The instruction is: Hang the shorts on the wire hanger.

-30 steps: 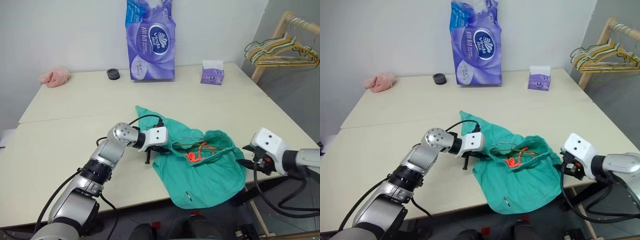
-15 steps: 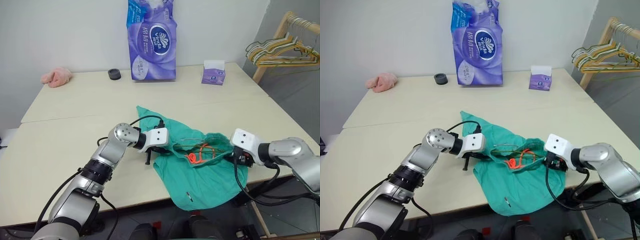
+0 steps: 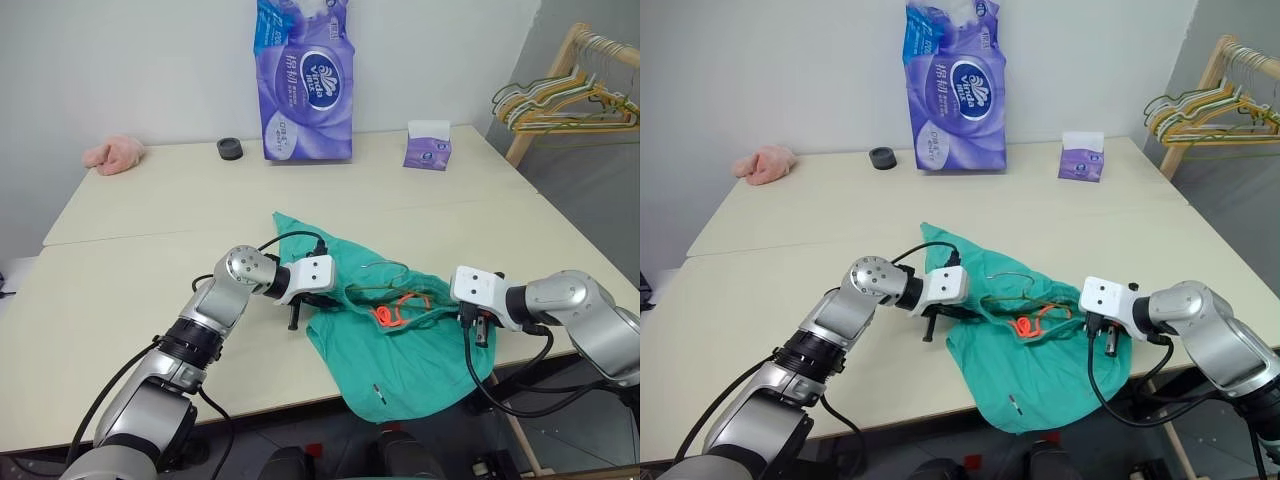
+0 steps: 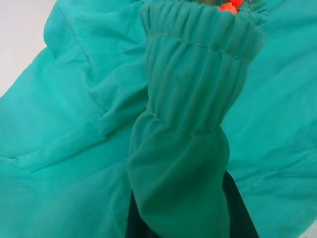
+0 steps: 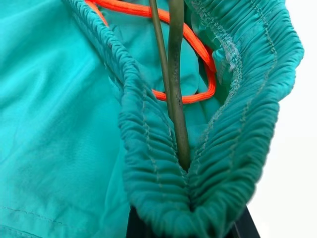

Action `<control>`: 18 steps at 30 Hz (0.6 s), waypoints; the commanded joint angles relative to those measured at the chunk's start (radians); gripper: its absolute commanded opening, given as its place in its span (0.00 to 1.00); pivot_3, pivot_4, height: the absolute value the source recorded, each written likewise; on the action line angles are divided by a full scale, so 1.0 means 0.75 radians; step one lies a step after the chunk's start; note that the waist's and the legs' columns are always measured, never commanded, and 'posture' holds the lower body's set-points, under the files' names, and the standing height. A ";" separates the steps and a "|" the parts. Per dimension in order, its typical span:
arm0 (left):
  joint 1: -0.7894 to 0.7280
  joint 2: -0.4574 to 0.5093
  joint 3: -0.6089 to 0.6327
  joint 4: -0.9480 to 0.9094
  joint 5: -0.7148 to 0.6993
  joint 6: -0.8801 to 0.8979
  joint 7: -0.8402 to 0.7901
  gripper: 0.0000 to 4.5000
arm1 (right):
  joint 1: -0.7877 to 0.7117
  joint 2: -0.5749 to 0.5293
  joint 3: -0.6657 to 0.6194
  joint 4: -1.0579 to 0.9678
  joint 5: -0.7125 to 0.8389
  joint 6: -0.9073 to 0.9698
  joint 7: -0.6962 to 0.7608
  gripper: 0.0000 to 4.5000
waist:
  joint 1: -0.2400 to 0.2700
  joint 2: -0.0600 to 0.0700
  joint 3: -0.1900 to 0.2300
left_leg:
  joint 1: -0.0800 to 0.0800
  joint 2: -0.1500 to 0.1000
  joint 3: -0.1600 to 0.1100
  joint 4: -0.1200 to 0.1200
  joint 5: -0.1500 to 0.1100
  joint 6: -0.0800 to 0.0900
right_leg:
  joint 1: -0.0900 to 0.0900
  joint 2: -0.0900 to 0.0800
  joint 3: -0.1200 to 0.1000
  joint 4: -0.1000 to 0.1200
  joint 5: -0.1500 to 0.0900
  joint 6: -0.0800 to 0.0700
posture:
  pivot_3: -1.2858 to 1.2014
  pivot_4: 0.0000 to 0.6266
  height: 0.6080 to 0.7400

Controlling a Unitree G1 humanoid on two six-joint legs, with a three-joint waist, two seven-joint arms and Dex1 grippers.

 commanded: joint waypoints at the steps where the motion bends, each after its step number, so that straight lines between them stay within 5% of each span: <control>1: -0.034 -0.042 0.070 -0.065 -0.121 0.026 -0.006 0.17 | -0.013 -0.007 -0.076 -0.071 0.023 0.000 0.025 0.00 | 0.000 0.000 0.000 | 0.000 0.000 0.000 0.000 0.000 0.000 | 0.000 0.000 0.000 0.000 0.000 0.000 | 0.44 0.08 1.00; 8: -0.109 0.000 0.192 0.027 -0.247 0.101 -0.046 0.65 | 0.033 -0.037 -0.160 -0.127 0.075 0.040 0.065 0.00 | 0.000 0.001 -0.001 | 0.000 0.000 0.000 0.001 0.000 0.000 | 0.000 0.000 0.000 0.001 0.000 0.000 | 0.44 0.08 1.00; 18: -0.164 0.137 0.147 0.210 -0.216 0.067 -0.219 0.65 | 0.090 -0.089 -0.293 -0.182 0.176 0.111 0.103 0.00 | -0.020 0.004 -0.002 | 0.000 0.000 -0.001 0.000 0.000 0.000 | 0.000 0.000 -0.001 0.000 0.000 0.000 | 0.43 0.08 1.00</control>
